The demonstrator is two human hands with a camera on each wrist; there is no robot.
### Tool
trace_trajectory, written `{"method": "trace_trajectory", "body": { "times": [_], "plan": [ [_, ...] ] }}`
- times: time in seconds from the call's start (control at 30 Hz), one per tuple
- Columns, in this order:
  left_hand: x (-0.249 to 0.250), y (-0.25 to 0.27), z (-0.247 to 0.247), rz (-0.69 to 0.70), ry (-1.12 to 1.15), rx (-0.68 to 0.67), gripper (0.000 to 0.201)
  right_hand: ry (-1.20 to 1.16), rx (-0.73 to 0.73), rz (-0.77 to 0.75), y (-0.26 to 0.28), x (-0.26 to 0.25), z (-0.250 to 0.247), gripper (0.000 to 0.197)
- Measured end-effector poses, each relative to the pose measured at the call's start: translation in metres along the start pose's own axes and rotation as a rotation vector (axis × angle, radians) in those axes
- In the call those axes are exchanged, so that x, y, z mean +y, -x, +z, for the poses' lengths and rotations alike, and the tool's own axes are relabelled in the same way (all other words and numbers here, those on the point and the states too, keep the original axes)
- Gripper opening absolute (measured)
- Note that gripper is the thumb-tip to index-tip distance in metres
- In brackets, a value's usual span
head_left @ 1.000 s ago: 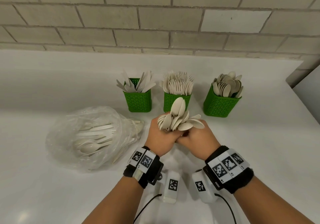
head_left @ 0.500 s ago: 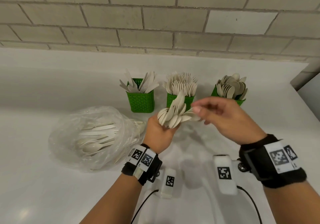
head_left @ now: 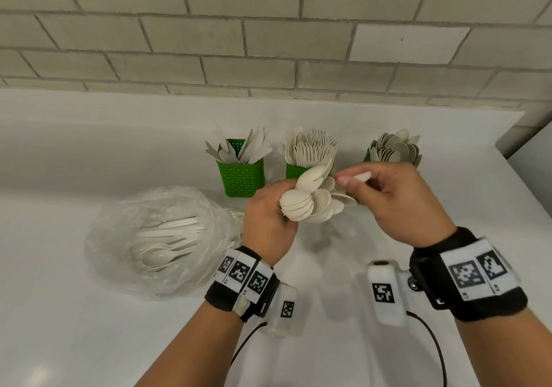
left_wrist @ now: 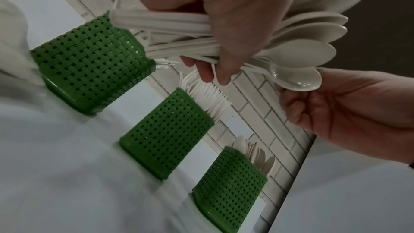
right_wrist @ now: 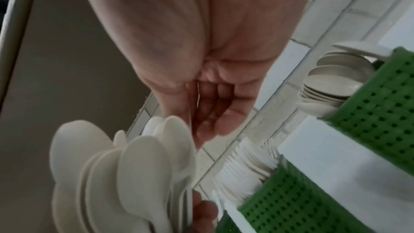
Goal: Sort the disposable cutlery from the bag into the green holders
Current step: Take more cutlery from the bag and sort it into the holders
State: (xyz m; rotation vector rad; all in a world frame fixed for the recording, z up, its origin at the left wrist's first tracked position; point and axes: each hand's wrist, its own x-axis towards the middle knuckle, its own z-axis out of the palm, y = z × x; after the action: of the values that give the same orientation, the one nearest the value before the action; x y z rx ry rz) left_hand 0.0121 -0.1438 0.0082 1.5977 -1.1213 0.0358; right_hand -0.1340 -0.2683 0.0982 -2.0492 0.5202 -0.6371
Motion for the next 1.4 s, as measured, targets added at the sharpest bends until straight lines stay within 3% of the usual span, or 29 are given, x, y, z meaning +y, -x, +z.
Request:
{"method": "trace_trajectory", "body": {
  "times": [0.07,0.17,0.27,0.37,0.43,0.5,0.53,0.63,0.73,0.83,0.93,1.0,1.13,1.27,1.33,1.4],
  "plan": [
    [0.001,0.000,-0.002,0.010,-0.014,0.012,0.035,-0.126,0.168,-0.011,-0.005,0.000,-0.004,0.027],
    [-0.001,-0.001,-0.006,0.024,-0.084,0.035,0.030,-0.576,0.457,0.011,-0.013,-0.014,-0.011,0.028],
    [-0.002,-0.005,-0.010,0.037,-0.199,0.023,0.027,-0.709,0.582,-0.090,-0.017,-0.027,-0.015,0.033],
    [-0.004,-0.008,-0.012,0.041,-0.339,0.015,0.032,-0.292,0.465,-0.112,-0.013,-0.031,-0.007,0.037],
    [-0.004,-0.009,-0.012,0.039,-0.379,0.001,0.033,0.031,0.190,-0.088,-0.006,-0.028,0.006,0.027],
    [-0.002,-0.010,-0.013,0.058,-0.426,-0.018,0.033,0.145,-0.040,-0.018,-0.003,-0.027,0.016,0.026],
    [-0.001,-0.010,-0.013,0.063,-0.445,-0.018,0.033,0.146,-0.066,-0.008,-0.003,-0.026,0.018,0.028],
    [0.002,-0.007,-0.018,0.049,-0.440,0.005,0.034,0.077,0.041,-0.030,-0.011,-0.032,0.018,0.027],
    [-0.002,-0.001,-0.027,-0.062,-0.347,0.036,0.031,0.049,0.197,-0.077,-0.025,-0.046,0.011,0.027],
    [-0.004,-0.001,-0.037,-0.352,-0.133,0.104,0.005,0.042,0.336,-0.161,-0.052,-0.062,-0.005,0.025],
    [0.003,-0.006,-0.052,-0.679,0.456,0.216,0.007,0.126,0.438,-0.238,-0.088,-0.071,-0.011,0.026],
    [0.010,-0.009,-0.063,-0.766,0.750,0.241,0.009,0.237,0.396,-0.281,-0.109,-0.068,0.005,0.023],
    [0.014,-0.013,-0.077,-0.791,0.900,0.248,0.011,0.443,0.177,-0.320,-0.131,-0.050,0.063,0.028],
    [0.011,-0.012,-0.085,-0.825,0.958,0.301,0.012,0.722,-0.092,-0.131,-0.145,-0.031,0.105,0.039],
    [0.009,-0.009,-0.090,-0.827,0.970,0.306,0.013,0.656,-0.135,-0.079,-0.149,-0.034,0.107,0.045],
    [0.006,-0.007,-0.095,-0.832,0.994,0.310,0.015,0.434,-0.096,-0.087,-0.153,-0.046,0.099,0.047]
  ]
}}
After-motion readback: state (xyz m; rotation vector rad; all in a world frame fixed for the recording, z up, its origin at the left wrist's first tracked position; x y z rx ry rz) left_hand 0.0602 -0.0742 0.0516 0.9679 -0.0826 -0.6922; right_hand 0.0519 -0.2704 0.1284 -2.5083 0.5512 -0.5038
